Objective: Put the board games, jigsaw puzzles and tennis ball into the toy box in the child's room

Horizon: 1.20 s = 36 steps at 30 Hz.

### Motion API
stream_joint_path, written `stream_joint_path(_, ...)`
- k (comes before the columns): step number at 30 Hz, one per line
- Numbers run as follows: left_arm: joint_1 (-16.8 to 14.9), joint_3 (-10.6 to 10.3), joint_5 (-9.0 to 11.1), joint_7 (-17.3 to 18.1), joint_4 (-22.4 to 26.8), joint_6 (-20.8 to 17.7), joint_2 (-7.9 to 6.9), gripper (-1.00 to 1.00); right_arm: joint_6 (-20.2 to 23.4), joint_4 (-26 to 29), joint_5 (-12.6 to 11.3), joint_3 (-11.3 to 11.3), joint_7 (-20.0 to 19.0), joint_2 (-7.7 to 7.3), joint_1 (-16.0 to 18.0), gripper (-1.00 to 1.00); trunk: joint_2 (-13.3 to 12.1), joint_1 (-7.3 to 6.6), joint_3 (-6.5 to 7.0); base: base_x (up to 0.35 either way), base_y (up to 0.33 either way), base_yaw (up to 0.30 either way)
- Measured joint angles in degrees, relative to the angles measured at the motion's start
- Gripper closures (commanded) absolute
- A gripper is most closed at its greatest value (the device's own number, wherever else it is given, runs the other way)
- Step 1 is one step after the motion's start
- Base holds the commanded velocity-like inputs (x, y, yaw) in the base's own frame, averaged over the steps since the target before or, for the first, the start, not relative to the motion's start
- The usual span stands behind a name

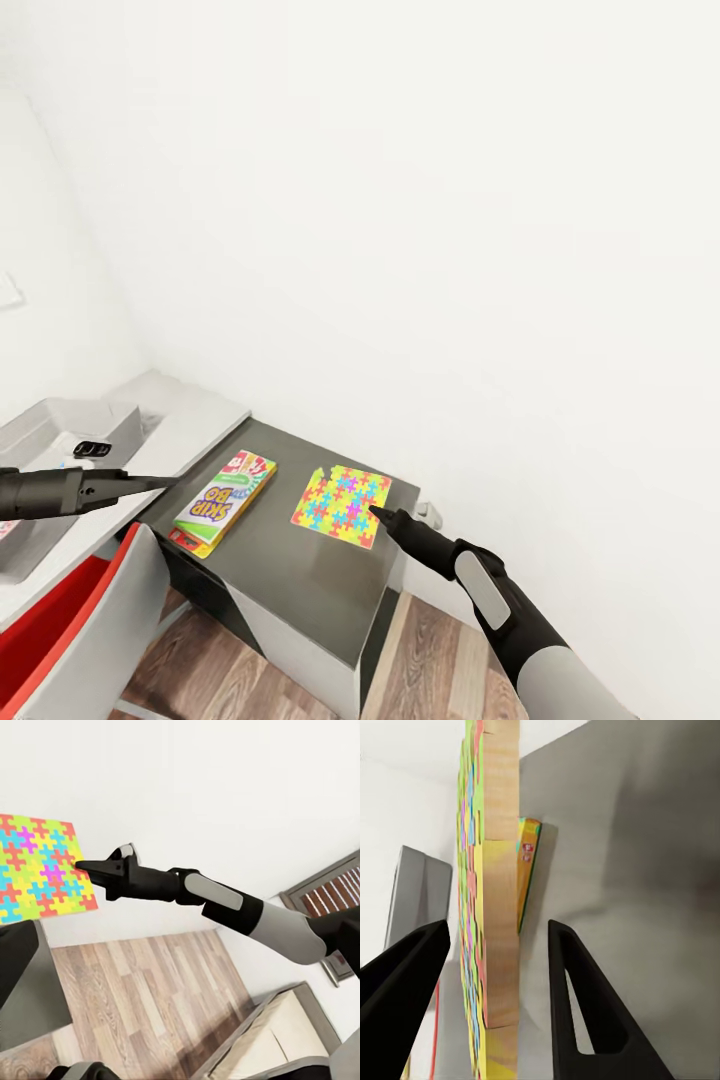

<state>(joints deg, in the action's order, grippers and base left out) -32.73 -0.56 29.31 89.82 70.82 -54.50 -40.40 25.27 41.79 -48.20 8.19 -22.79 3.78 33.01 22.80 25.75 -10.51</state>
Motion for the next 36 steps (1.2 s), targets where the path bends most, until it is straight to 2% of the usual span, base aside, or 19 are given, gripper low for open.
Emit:
stream_joint_path(24,0.00,0.00,0.00,0.00,-0.02,0.00,0.01,-1.00,-0.05,0.00,0.32,0.00,0.00,0.00,0.00,1.00,0.00,0.00,2.27,0.000,0.000,0.102)
stream_joint_path(36,0.00,0.00,-0.02,0.00,0.01,0.00,0.00,-1.00,-1.99,-0.07,0.28,0.08,0.00,0.00,0.00,1.00,-0.01,0.00,2.95,0.000,0.000,0.091)
